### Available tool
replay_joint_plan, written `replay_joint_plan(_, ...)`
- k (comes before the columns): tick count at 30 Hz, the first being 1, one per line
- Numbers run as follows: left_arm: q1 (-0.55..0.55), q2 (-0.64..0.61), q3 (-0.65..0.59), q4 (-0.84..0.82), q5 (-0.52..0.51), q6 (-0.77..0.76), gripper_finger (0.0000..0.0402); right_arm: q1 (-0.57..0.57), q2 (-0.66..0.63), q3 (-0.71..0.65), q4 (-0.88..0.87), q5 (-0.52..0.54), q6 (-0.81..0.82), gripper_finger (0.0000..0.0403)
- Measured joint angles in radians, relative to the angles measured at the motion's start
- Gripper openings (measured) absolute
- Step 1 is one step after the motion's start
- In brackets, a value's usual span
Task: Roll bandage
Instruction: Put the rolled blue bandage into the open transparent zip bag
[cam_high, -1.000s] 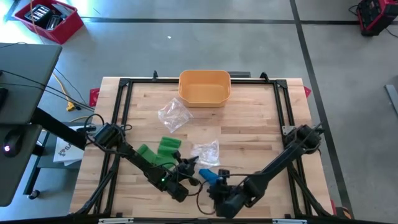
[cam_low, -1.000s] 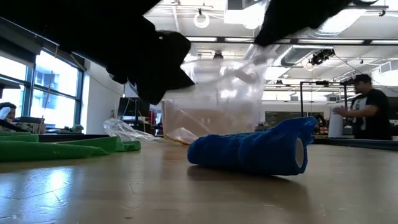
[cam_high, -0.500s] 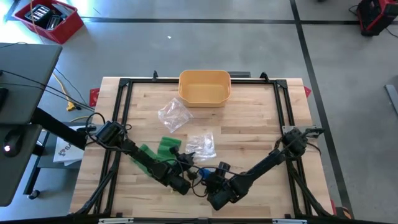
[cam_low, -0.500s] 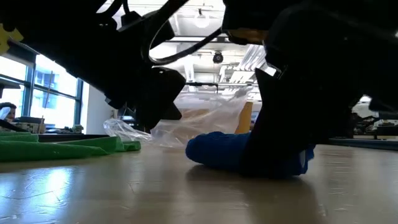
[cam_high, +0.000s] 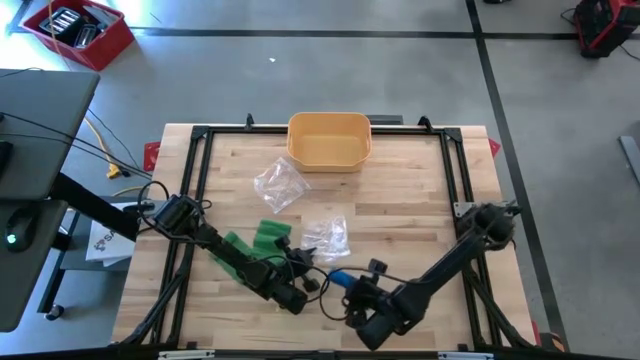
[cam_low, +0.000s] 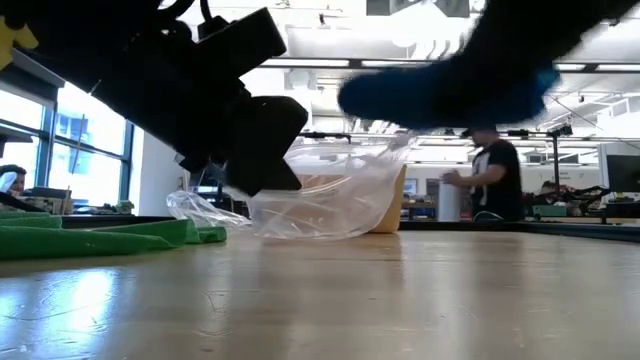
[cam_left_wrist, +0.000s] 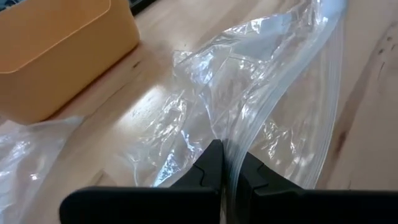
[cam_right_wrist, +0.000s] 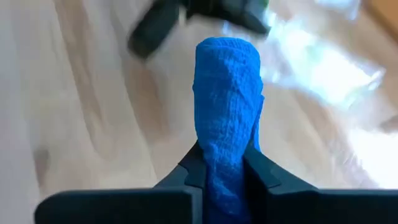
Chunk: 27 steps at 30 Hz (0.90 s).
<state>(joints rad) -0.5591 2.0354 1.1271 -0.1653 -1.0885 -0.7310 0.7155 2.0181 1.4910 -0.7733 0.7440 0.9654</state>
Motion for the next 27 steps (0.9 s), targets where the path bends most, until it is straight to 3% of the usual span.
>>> replay_joint_plan(6, 0.009, 0.0, 0.0, 0.147, 0.002, 0.081, 0.0, -0.054, -0.032, 0.0, 0.031, 0.017, -0.069, 0.0037)
replay_joint_plan(11, 0.001, 0.0, 0.0, 0.167, 0.006, 0.067, 0.0, -0.117, -0.01, 0.0, 0.028, -0.117, -0.063, 0.0037)
replay_joint_plan(19, -0.02, -0.001, 0.0, 0.192, -0.02, 0.096, 0.0, -0.15, -0.003, 0.0, -0.154, -0.113, 0.108, 0.0037)
replay_joint_plan(27, -0.021, -0.001, -0.001, 0.295, 0.002, 0.208, 0.0, -0.201, -0.003, -0.001, -0.017, -0.161, 0.058, 0.0038)
